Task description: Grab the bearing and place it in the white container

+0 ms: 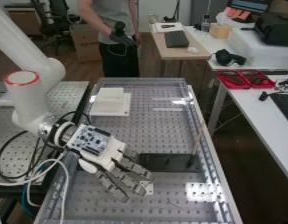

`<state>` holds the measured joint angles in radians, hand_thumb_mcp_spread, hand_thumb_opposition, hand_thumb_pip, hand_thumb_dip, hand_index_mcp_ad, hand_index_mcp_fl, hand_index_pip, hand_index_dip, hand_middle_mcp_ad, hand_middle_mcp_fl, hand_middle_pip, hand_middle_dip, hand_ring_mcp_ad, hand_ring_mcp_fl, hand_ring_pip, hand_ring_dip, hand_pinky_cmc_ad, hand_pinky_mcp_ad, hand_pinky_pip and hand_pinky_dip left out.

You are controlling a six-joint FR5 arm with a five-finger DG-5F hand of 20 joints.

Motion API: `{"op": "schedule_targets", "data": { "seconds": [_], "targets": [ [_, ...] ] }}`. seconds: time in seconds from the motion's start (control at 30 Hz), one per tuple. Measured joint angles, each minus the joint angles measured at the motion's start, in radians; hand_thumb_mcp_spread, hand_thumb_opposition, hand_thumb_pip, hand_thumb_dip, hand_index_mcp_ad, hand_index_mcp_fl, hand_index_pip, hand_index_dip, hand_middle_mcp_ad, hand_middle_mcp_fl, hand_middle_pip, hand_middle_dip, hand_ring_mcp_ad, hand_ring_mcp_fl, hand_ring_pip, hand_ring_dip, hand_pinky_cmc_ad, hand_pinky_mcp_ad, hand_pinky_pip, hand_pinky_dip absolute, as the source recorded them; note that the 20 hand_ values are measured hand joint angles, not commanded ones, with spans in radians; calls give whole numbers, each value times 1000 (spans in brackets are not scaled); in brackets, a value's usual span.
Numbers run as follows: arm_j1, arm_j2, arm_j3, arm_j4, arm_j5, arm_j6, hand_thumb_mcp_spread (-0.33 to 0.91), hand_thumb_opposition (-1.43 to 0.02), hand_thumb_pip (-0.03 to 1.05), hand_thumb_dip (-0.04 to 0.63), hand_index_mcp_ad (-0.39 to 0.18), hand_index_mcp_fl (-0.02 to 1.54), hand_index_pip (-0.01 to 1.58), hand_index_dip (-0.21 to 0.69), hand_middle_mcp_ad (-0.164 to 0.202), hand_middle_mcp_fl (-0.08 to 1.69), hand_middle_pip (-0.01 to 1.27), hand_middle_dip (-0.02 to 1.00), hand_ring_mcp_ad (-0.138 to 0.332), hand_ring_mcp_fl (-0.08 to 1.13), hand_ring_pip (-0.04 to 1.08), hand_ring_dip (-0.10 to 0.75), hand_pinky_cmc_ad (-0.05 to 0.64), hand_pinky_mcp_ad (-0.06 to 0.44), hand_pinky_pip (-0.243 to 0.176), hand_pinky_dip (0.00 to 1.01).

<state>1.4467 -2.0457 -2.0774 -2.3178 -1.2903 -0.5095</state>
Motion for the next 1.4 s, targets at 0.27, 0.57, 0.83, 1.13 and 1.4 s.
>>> {"op": "schedule_targets", "data": {
  "seconds": [0.27, 0.57, 0.83, 1.13, 1.4],
  "targets": [
    [-1, -1, 0, -2, 1, 4, 363, -798, 721, 239, -68, 2, 1499, 202, 42, 5, 134, 229, 164, 0, 122, 124, 389, 311, -106, 429],
    [0, -2, -4, 2, 2, 1, 363, -798, 721, 239, -68, 2, 1496, 195, 42, 7, 134, 229, 164, 0, 119, 124, 389, 311, -106, 429],
    [2, -5, -7, 27, 7, -15, 363, -798, 721, 239, -68, 37, 1494, 185, 44, 7, 134, 229, 164, -2, 122, 124, 389, 311, -106, 429],
    [5, -11, -11, 64, 8, -29, 354, -798, 719, 239, -65, 171, 1494, 157, 44, 0, 134, 229, 164, 0, 122, 124, 389, 311, -106, 429],
    [-3, -13, -5, 53, 2, -28, 367, -785, 684, 237, -65, 215, 1489, 140, 42, 42, 136, 227, 145, -2, 122, 124, 379, 311, -105, 421]
  ]
}}
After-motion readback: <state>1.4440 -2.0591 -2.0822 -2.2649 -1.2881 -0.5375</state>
